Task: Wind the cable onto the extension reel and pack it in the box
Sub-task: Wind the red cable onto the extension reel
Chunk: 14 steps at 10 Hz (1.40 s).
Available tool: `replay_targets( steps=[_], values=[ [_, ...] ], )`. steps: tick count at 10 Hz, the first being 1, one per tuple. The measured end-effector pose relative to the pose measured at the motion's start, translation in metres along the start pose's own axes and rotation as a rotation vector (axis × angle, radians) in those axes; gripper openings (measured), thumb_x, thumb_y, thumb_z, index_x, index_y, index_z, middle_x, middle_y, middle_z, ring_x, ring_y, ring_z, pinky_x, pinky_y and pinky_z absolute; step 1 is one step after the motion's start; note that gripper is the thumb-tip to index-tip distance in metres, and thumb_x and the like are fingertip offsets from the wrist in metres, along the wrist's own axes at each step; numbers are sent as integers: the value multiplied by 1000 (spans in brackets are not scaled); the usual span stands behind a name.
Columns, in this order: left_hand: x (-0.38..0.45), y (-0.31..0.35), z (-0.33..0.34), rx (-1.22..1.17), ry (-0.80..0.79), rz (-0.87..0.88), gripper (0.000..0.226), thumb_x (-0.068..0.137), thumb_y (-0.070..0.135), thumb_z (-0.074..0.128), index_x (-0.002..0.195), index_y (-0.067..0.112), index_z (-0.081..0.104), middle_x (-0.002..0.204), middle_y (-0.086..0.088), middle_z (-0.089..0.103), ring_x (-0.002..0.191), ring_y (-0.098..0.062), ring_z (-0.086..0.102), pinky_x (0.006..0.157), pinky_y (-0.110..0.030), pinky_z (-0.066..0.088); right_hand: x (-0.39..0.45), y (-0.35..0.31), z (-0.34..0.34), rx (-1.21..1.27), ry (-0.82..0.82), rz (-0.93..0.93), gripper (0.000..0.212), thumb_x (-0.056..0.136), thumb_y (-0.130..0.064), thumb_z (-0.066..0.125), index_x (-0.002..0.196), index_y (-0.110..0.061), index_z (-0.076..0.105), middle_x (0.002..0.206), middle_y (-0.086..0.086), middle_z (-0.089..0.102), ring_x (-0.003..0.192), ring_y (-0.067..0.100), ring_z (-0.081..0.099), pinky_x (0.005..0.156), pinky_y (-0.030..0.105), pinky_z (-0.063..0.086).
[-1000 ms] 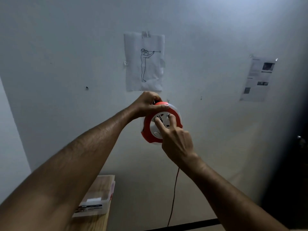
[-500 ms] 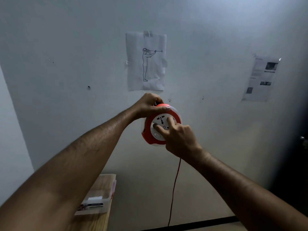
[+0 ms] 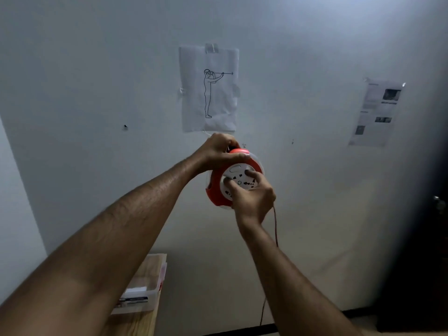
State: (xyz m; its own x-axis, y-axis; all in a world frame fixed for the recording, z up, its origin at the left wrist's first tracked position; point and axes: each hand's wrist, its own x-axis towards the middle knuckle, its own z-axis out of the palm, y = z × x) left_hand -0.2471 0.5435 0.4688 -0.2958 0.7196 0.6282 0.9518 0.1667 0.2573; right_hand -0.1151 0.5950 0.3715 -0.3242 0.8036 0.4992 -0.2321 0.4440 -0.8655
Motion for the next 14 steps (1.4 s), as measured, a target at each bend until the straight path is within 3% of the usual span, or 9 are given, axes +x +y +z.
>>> replay_targets(
  steps=[2,4,6,7,8,9,10,12,14],
  values=[
    [1,2,-2,33,-40,38,34,86,45,75,90,11,76,73,12,59,65,-4,58,56,-12,44,-19,-17,23,415,152,544,56,70,-23,92,121,-19,70,119,5,69,108,24,69,81,46,63],
    [-7,-6,7,8,-7,3,35,86,41,77,92,7,76,81,-4,69,70,-12,65,60,-23,53,2,-42,20,1068,176,1202,47,89,-35,77,115,-4,53,92,11,73,62,16,72,46,28,59],
    [-4,-7,2,-23,-5,-13,34,87,42,76,87,8,74,72,2,65,63,-5,60,56,-11,43,11,-50,-2,1346,30,1314,42,95,-25,70,120,3,52,113,22,71,56,23,71,48,30,58],
    [-4,-6,-4,-39,0,-9,36,86,42,76,89,6,75,74,-1,67,63,-6,63,55,-12,47,3,-43,-16,986,-117,1031,35,94,-22,71,117,1,56,110,21,72,76,21,72,51,28,59],
    [-4,-9,-10,-39,4,-17,36,87,41,76,90,5,74,73,1,65,62,-5,62,53,-10,48,1,-10,-24,56,-114,-114,24,93,-21,69,114,-16,58,109,10,72,84,19,73,65,36,64],
    [-3,-9,-11,-27,-17,-22,37,88,39,75,92,2,75,77,-4,68,65,-11,65,56,-12,48,9,18,-31,-668,-292,-798,50,93,-14,64,141,-20,52,137,23,54,81,31,72,64,38,64],
    [-1,-6,-8,-46,-21,-19,36,88,37,76,95,2,75,80,-6,70,68,-14,68,59,-18,53,11,28,-34,-954,-341,-904,66,92,-6,63,153,-22,42,145,37,43,67,33,71,58,42,64],
    [-3,2,-4,-49,-35,-3,28,88,38,76,87,10,73,70,9,62,60,1,61,53,-10,46,33,16,-35,-959,-280,-1170,63,72,-26,88,131,-13,68,94,28,71,63,38,72,55,44,62],
    [-1,5,-2,-37,4,14,28,88,39,77,85,11,73,70,10,60,61,-2,58,53,-7,44,32,16,-20,-598,-183,-832,56,73,-33,85,121,-9,70,99,15,77,74,29,76,68,36,64]
  ],
)
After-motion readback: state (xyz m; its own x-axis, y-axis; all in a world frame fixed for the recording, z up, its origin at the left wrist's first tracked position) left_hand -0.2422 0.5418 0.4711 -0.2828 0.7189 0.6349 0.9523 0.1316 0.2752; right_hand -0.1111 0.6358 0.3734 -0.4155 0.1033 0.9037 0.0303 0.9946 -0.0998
